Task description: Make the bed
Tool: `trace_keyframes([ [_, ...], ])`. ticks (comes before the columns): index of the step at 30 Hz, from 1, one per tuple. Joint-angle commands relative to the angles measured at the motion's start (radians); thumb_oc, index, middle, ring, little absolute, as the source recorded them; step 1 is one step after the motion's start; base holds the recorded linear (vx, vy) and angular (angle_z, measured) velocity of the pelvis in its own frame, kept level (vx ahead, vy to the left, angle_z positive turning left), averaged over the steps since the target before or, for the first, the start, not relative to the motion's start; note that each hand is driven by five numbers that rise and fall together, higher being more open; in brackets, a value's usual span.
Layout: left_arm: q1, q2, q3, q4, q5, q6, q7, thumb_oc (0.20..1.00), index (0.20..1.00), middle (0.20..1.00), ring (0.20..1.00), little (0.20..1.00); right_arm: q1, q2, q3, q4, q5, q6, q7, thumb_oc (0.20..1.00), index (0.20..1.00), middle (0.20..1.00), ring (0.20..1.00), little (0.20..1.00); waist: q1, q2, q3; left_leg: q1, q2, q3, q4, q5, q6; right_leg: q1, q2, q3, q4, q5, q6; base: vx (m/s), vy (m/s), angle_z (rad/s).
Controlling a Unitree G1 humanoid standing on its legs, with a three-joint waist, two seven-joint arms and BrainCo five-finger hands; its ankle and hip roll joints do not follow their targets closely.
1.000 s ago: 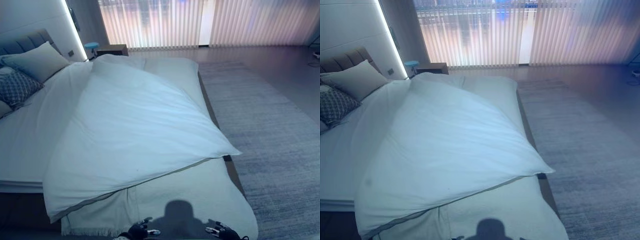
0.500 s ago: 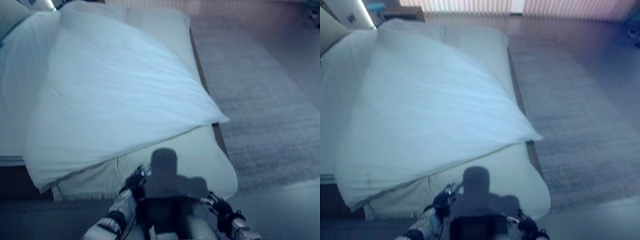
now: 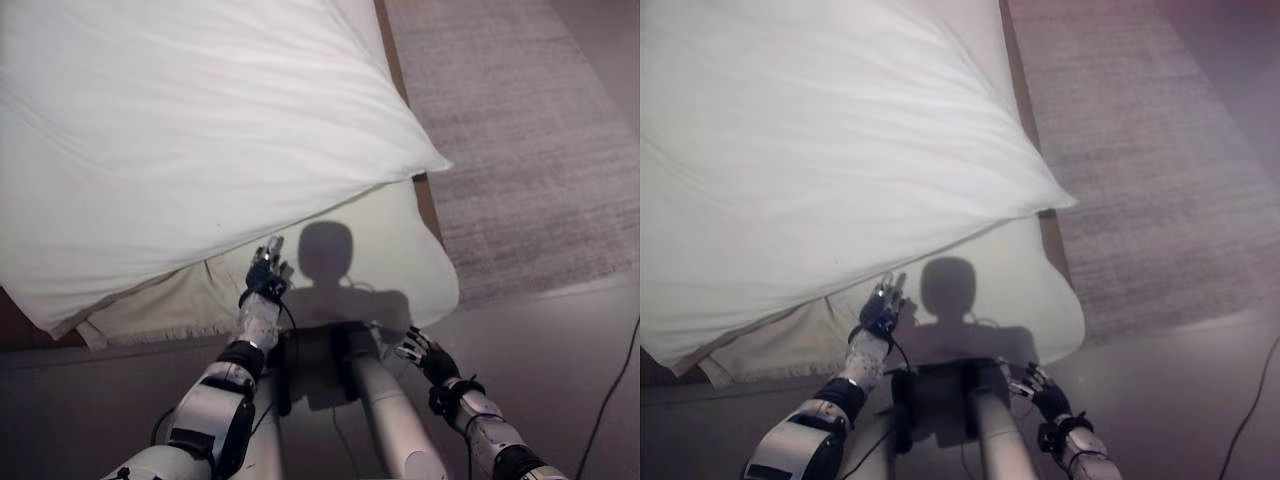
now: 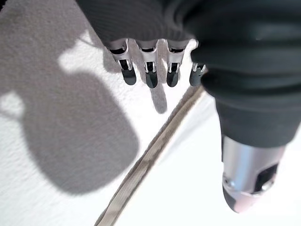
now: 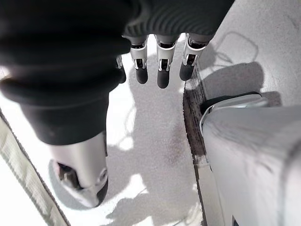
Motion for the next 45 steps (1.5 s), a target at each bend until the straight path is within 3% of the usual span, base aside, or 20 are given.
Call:
trace_keyframes([
  [1,-0.045,0.032,0.018,0.039,-0.042,-0.033,0.005,1.0,1.0,1.0,1.0,1.0,0.047,-0.014,0.042,-0.091,0.025,-0.052,0.0,1.0,1.0,1.0,1.0,1.0,-0.018,0.005,-0.071,-0.053,0.015,0.01,0.022,-0.028,0.021,-0.039,-0.055,0.012,-0.032,0.019,0.11,0.02,0.01,-0.07],
  [8,-0.135,0.084,0.086,0.08,-0.11,-0.055,0.03,1.0,1.0,1.0,1.0,1.0,0.052,-0.025,0.054,-0.124,0.037,-0.057,0.002,1.0,1.0,1.0,1.0,1.0,-0.029,-0.002,-0.07,-0.075,0.017,0.006,0.008,-0.021,0.016,-0.055,-0.047,0.016,-0.052,0.025,0.111,0.01,-0.001,-0.02],
  [10,-0.181,0.089,0.108,0.055,-0.143,-0.09,0.066,1.0,1.0,1.0,1.0,1.0,0.061,-0.016,0.04,-0.133,0.077,-0.063,-0.011,1.0,1.0,1.0,1.0,1.0,-0.033,-0.003,-0.065,-0.085,0.018,0.006,0.009,-0.019,0.013,-0.061,-0.048,0.019,-0.059,0.031,0.111,0.0,0.0,0.0],
  [25,-0.257,0.158,0.14,0.05,-0.196,-0.136,0.107,1.0,1.0,1.0,1.0,1.0,0.077,-0.001,0.053,-0.141,0.094,-0.065,-0.019,1.0,1.0,1.0,1.0,1.0,-0.023,0.009,-0.068,-0.068,0.023,0.018,-0.017,-0.007,0.002,-0.051,-0.049,0.027,-0.09,0.047,0.114,0.0,0.0,0.0],
  [26,-0.273,0.16,0.147,0.064,-0.204,-0.143,0.133,0.915,0.915,0.915,0.915,0.915,0.075,-0.004,0.056,-0.14,0.094,-0.063,-0.023,1.0,1.0,1.0,1.0,1.0,-0.022,0.01,-0.068,-0.066,0.023,0.017,-0.019,-0.006,0.001,-0.049,-0.049,0.028,-0.09,0.047,0.114,0.0,0.0,0.0],
  [27,-0.289,0.161,0.15,0.074,-0.207,-0.145,0.151,0.567,0.567,0.567,0.567,0.567,0.073,-0.004,0.058,-0.139,0.095,-0.062,-0.027,1.0,1.0,1.0,1.0,1.0,-0.021,0.01,-0.067,-0.066,0.023,0.018,-0.019,-0.005,0.001,-0.047,-0.05,0.027,-0.091,0.048,0.114,0.0,0.0,0.0],
  [28,-0.301,0.162,0.15,0.077,-0.206,-0.148,0.165,0.319,0.319,0.319,0.319,0.319,0.068,-0.004,0.059,-0.139,0.095,-0.062,-0.032,1.0,1.0,1.0,1.0,1.0,-0.021,0.01,-0.064,-0.065,0.022,0.017,-0.019,-0.005,0.003,-0.046,-0.051,0.027,-0.092,0.049,0.115,0.0,0.0,0.0],
  [29,-0.308,0.167,0.153,0.083,-0.198,-0.15,0.18,0.319,0.319,0.319,0.319,0.319,0.067,-0.005,0.061,-0.139,0.094,-0.061,-0.035,1.0,1.0,1.0,1.0,1.0,-0.021,0.011,-0.063,-0.064,0.022,0.016,-0.019,-0.005,0.004,-0.044,-0.051,0.026,-0.094,0.051,0.115,0.0,0.0,0.0],
  [30,-0.317,0.164,0.159,0.078,-0.198,-0.159,0.188,0.2,0.2,0.2,0.2,0.2,0.066,-0.004,0.062,-0.138,0.096,-0.062,-0.036,1.0,1.0,1.0,1.0,1.0,-0.02,0.01,-0.061,-0.062,0.021,0.016,-0.021,-0.005,0.005,-0.042,-0.051,0.026,-0.096,0.052,0.116,0.0,0.0,0.0],
  [34,-0.31,0.137,0.155,0.034,-0.182,-0.181,0.2,0.2,0.2,0.2,0.2,0.2,0.064,0.002,0.058,-0.147,0.119,-0.069,-0.036,1.0,1.0,1.0,1.0,1.0,-0.015,0.01,-0.052,-0.051,0.017,0.016,-0.031,0.001,0.007,-0.028,-0.052,0.026,-0.107,0.056,0.117,0.0,0.0,0.0],
  [36,-0.302,0.116,0.145,-0.019,-0.178,-0.21,0.21,0.2,0.2,0.2,0.2,0.2,0.062,0.037,0.041,-0.17,0.258,-0.068,-0.001,1.0,1.0,1.0,1.0,1.0,-0.011,0.009,-0.042,-0.043,0.013,0.014,-0.042,0.006,0.01,-0.019,-0.052,0.027,-0.116,0.061,0.118,0.0,0.0,0.0],
  [41,-0.259,0.075,0.118,-0.139,-0.169,-0.252,0.2,0.2,0.2,0.2,0.2,0.2,0.04,0.062,0.05,-0.209,0.344,-0.064,0.019,1.0,1.0,1.0,1.0,1.0,0.004,0.01,-0.029,-0.028,0.002,0.008,-0.067,0.018,0.016,-0.003,-0.052,0.028,-0.136,0.071,0.119,0.0,0.0,0.0],
  [45,-0.155,0.019,0.064,-0.35,-0.172,-0.294,0.159,0.2,0.2,0.2,0.2,0.2,-0.007,0.115,0.078,-0.269,0.484,-0.054,0.043,1.0,1.0,1.0,1.0,1.0,0.034,0.01,-0.011,-0.004,-0.015,-0.012,-0.112,0.042,0.02,0.027,-0.058,0.01,-0.17,0.082,0.118,0.0,-0.014,0.06],
])
